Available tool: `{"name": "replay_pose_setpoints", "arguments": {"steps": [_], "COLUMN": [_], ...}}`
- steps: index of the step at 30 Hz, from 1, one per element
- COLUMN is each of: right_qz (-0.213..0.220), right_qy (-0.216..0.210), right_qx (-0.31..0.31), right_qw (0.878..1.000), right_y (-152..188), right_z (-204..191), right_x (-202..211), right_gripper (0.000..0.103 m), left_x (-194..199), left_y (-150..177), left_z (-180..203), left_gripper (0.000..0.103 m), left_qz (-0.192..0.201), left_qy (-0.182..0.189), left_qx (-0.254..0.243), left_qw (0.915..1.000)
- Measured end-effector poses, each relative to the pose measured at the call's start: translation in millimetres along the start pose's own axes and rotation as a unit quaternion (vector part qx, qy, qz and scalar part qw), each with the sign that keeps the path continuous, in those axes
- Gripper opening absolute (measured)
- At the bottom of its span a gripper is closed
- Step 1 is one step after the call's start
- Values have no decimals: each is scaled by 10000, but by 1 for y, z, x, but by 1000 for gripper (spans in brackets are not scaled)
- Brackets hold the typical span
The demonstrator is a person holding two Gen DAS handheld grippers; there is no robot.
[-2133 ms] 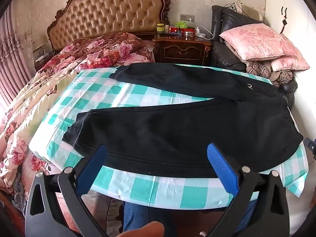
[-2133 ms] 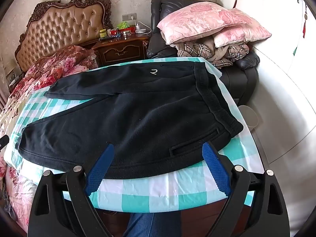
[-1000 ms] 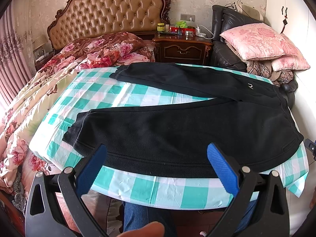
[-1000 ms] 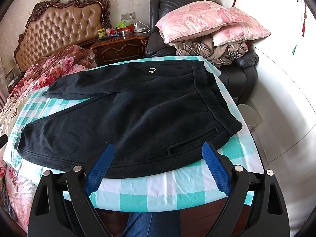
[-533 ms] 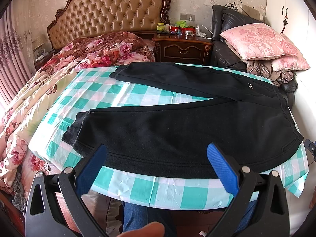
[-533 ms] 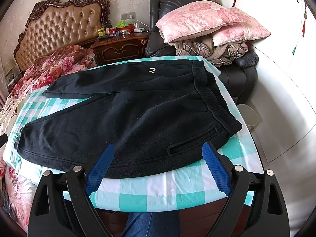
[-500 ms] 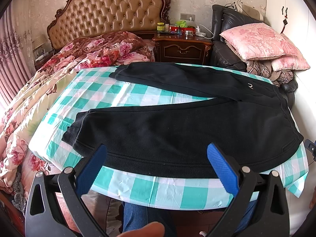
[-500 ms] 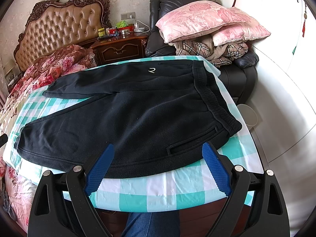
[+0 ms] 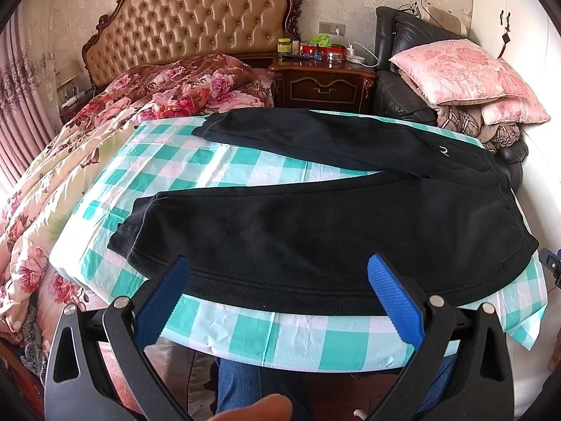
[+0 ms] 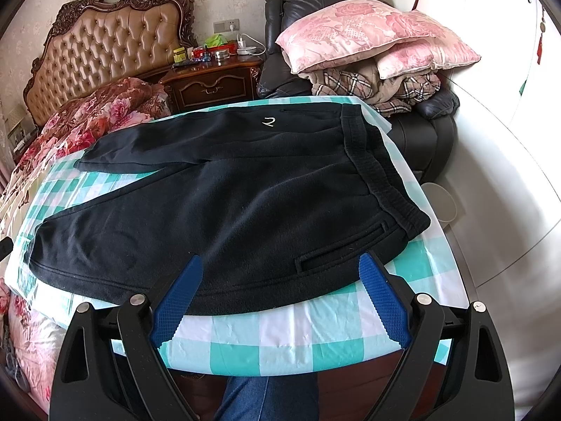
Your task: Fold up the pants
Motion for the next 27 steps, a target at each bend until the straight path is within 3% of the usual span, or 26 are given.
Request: {"name": "replay_pose_setpoints", "arguments": {"steps": [10,14,18,21,24,27], "right_qz": [-12,4,-25,-248,-426,-766], "right_qy": [-1,-100,104,187,430,250], "right_qx": [5,42,-59,-231,-165,-208], "right_qw": [10000,9999,9999,9992,9980,9965], "right_y": [1,-13,-63,-117,-172,-211], "right_z": [0,6,44,84,119,139], "right_x": [-1,-8,-39,-88,-145,-201], "right_gripper": [88,88,88,88,88,88], "left_x": [-5,-11,-20,-27,-37,-51], "left_y": [4,7,8,10,14,17], "left_z": [2,0,-7,-10,-11,-11], "left_gripper": [102,102,102,102,101,101], "left_qz": [-20,-57,-57,-26,-115,-315], "left_qy": [29,234,803,1231,1320,1449], "left_qx": [-4,93,456,644,590,586], "left_qw": [10000,9997,9957,9903,9894,9872]}}
Point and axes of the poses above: each gripper's, at about its wrist camera, not at the fingertips, and x roughly against the way its jaws point, z to its right, y to its underside, the point moved 8 cm from there along -x, roughly the way its jaws point, and after that the axes turned 2 degrees about -x, right-handed, at the moved point
